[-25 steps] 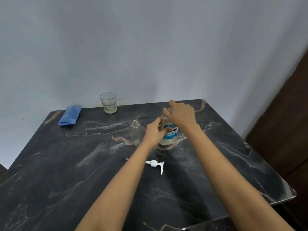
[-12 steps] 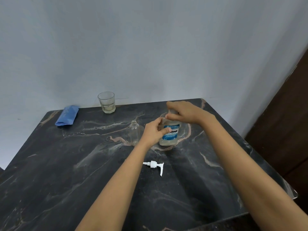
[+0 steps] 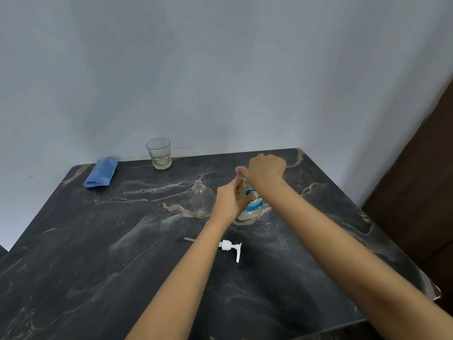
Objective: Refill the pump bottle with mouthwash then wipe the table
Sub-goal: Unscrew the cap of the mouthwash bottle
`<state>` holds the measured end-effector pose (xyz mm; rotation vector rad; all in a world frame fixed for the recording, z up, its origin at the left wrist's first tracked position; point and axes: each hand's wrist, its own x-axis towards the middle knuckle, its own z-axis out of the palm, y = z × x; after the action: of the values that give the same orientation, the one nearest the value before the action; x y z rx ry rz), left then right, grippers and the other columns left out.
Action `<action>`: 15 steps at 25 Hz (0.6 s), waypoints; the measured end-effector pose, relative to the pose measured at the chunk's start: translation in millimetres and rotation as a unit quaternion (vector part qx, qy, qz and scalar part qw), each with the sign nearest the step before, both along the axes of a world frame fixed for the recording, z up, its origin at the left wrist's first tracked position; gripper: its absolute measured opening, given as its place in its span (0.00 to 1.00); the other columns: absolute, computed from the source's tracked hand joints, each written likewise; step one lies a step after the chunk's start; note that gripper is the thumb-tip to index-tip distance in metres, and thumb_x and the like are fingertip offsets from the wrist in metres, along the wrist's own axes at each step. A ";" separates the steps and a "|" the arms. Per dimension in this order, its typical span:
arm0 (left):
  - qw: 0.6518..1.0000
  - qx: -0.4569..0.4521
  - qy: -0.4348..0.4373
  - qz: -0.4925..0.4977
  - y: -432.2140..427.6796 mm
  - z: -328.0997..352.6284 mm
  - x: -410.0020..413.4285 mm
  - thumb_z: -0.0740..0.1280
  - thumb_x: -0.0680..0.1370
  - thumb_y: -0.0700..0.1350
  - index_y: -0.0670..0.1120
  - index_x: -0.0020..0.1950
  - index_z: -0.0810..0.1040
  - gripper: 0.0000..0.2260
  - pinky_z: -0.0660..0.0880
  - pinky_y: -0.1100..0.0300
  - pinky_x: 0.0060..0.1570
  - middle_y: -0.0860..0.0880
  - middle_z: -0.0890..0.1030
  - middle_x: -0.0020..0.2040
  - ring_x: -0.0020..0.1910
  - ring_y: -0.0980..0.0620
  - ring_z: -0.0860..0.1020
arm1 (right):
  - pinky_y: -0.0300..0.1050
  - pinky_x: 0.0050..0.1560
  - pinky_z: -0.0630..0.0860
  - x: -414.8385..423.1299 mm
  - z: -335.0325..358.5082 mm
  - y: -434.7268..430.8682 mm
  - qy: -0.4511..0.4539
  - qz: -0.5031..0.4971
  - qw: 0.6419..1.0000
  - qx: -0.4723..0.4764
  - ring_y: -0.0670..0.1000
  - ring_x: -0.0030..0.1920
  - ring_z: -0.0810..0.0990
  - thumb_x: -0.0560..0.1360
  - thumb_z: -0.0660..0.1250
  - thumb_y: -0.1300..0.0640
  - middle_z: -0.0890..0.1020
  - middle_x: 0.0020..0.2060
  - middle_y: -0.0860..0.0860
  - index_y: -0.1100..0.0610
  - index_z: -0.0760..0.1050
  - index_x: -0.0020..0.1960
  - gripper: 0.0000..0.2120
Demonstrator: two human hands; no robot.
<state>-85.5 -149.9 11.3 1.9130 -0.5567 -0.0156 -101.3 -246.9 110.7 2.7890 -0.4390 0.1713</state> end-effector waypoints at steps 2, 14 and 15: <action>1.000 0.001 0.004 -0.014 4.7 1.1 5.5 0.75 0.71 0.46 0.57 0.44 0.76 0.10 0.70 0.75 0.35 0.61 0.79 0.37 0.37 0.67 0.78 | 0.40 0.28 0.56 3.8 -5.0 10.1 0.003 -0.006 0.999 -0.044 0.48 0.27 0.66 0.81 0.52 0.49 0.68 0.28 0.49 0.54 0.78 0.45 0.18; 0.997 0.032 0.004 -0.076 8.0 11.7 17.7 0.75 0.69 0.49 0.47 0.54 0.82 0.16 0.78 0.56 0.46 0.53 0.84 0.46 0.46 0.55 0.81 | 0.41 0.28 0.53 8.5 -1.6 -42.4 -0.059 0.285 0.957 0.016 0.46 0.22 0.59 0.79 0.51 0.51 0.63 0.20 0.46 0.56 0.60 0.28 0.21; 0.996 0.033 0.001 -0.079 8.2 12.9 16.9 0.75 0.68 0.49 0.47 0.53 0.82 0.15 0.78 0.56 0.46 0.53 0.84 0.46 0.46 0.54 0.81 | 0.41 0.28 0.54 10.3 -1.3 -45.1 -0.061 0.300 0.952 0.015 0.46 0.21 0.58 0.78 0.50 0.51 0.62 0.20 0.46 0.57 0.62 0.29 0.20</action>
<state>-68.6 -141.7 24.2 1.9287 -0.7136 -0.1393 -91.0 -292.0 109.4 2.8625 0.4012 0.4736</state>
